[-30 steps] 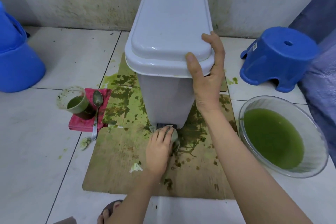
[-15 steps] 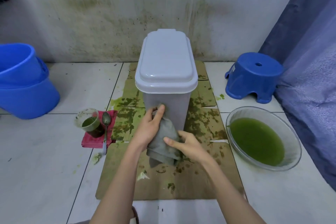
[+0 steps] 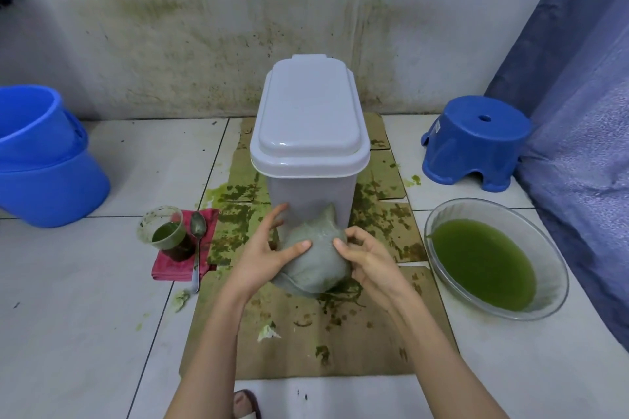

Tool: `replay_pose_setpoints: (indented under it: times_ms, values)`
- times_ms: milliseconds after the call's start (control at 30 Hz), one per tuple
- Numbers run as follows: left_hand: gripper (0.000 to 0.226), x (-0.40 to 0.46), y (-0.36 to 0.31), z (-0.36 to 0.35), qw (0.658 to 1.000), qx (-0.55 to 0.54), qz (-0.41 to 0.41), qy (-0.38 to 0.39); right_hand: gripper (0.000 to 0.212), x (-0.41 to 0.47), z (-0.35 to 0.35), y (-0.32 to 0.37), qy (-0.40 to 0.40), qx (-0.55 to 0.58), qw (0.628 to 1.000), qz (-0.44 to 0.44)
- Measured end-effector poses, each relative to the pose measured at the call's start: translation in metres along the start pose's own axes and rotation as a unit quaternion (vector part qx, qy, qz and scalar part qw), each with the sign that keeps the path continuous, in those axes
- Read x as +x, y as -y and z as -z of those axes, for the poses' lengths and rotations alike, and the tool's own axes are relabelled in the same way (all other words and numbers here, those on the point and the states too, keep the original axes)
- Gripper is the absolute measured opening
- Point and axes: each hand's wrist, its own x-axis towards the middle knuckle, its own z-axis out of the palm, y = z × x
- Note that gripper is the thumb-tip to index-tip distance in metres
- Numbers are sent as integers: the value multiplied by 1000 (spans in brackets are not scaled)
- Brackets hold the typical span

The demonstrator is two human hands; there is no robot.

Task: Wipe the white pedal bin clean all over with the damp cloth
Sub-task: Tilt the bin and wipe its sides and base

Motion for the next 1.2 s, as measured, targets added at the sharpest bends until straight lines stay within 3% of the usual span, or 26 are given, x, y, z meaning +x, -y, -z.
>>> replay_pose_setpoints:
  times_ms: [67,167,267,300,367,433,467,567,667,733,833,933,1000,1100,1200]
  values:
    - [71,-2,3,-1,994,100,-33,33,8,2,0,-2,-6,-8,1000,10]
    - [60,-6,-2,-10,983,136,-82,95,23,3,-2,2,12,-39,999,27]
    - [35,-2,-1,-20,978,173,-110,43,14,2,-6,10,-10,-64,996,61]
    - [26,0,-2,-22,973,199,-113,14,10,2,-8,12,-42,-82,993,81]
    - [28,4,-2,-27,967,228,-106,-36,11,3,-9,8,-153,-145,970,125]
    - [37,4,-3,-31,975,190,-82,-74,28,1,-12,-1,-254,-189,936,152]
    - [40,3,-7,-33,982,153,-66,-83,37,-3,-15,-4,-266,-188,932,159]
    - [43,0,-18,-39,999,21,-24,-39,52,-11,-28,-10,-195,-118,961,156]
    - [46,0,-22,-44,1000,-6,-27,2,39,-13,-33,-6,-123,36,984,128]
    - [50,-1,-22,-44,999,-11,-41,8,35,-11,-27,-5,-128,48,983,120]
    - [36,-5,-25,-46,997,-58,-45,-2,40,-11,-24,-2,-177,-94,970,138]
    - [34,-5,-25,-51,995,-22,-83,-53,52,-10,-28,-4,-238,-304,914,126]
    - [32,-6,-25,-55,992,-12,-102,-69,56,-12,-37,-6,-237,-363,892,128]
    - [37,-14,-30,-62,990,-126,-56,-4,63,-16,-47,-4,-155,-187,963,115]
    - [61,-16,-32,-62,980,-182,-12,75,62,-14,-46,-4,-99,-76,988,94]
